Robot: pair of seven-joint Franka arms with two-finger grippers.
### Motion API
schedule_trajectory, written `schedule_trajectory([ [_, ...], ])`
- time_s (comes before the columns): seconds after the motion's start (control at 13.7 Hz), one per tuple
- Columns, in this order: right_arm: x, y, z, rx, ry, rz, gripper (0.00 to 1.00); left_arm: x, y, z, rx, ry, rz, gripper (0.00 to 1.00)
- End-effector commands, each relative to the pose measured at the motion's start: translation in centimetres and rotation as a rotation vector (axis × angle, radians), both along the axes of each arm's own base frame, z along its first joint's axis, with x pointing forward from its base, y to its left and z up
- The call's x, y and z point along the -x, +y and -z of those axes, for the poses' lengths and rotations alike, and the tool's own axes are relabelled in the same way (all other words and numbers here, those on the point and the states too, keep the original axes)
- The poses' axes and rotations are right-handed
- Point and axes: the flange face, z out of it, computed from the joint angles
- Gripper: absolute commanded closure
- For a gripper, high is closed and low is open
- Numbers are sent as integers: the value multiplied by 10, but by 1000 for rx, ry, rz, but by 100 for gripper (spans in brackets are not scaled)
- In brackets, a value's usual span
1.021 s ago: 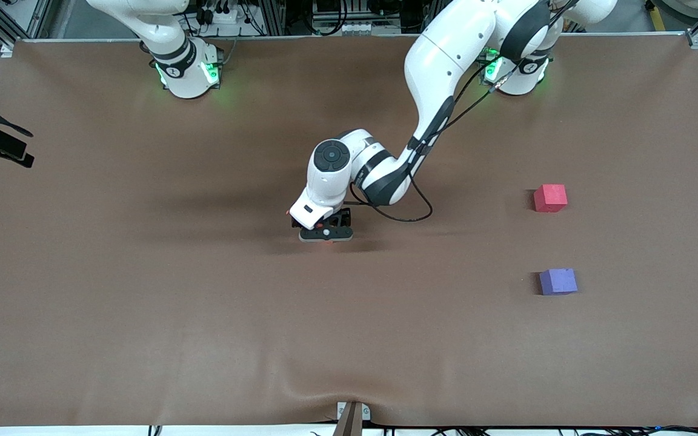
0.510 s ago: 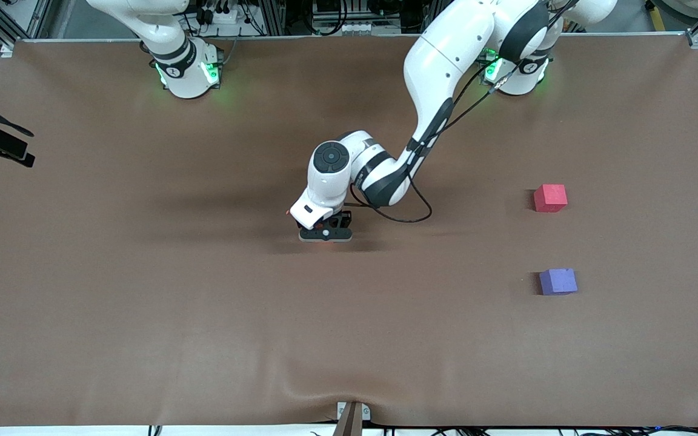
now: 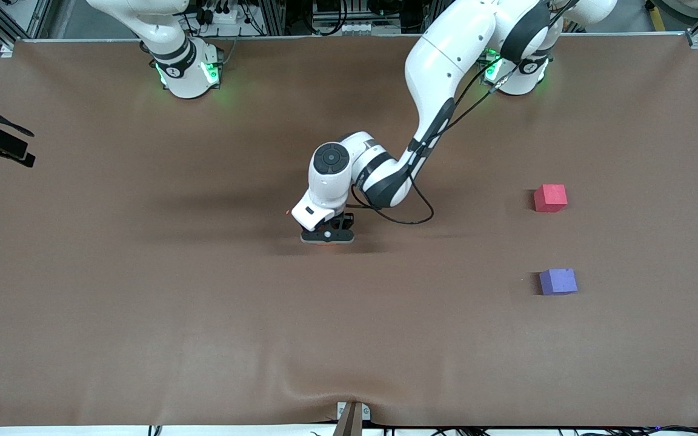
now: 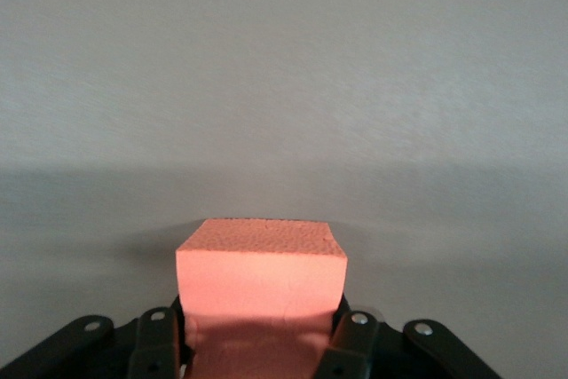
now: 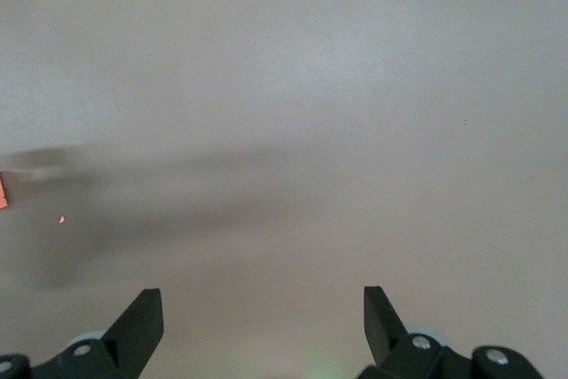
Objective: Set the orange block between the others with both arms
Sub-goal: 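Carry the orange cube toward the pink and blue cubes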
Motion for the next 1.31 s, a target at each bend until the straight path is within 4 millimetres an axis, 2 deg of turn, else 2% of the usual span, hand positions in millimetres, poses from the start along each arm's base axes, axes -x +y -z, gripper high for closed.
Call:
schedule_trajectory([
  [0.0,6,5,-2,-9,-1,1,0,-29,31,-56,-39,-6,-13,93],
  [0.15,6,5,-2,-9,-1,1,0,-45,52,-90,-52,1,-37,92],
  [0.22,6,5,-2,-9,-1,1,0,-61,73,-107,-61,6,-55,92],
  [0.44,6,5,-2,-9,-1,1,0,-86,121,-161,-73,11,-72,91],
  [0.58,5,5,-1,-9,1,1,0,-99,158,-184,-88,22,-81,90],
  [0.8,5,5,-1,-9,1,1,0,-118,222,-208,-85,24,-86,89],
  [0.95,5,5,-1,-9,-1,1,0,-124,261,-218,-91,29,-91,89],
  [1.24,5,5,-1,-9,-1,-1,0,-126,323,-226,-106,48,-102,90],
])
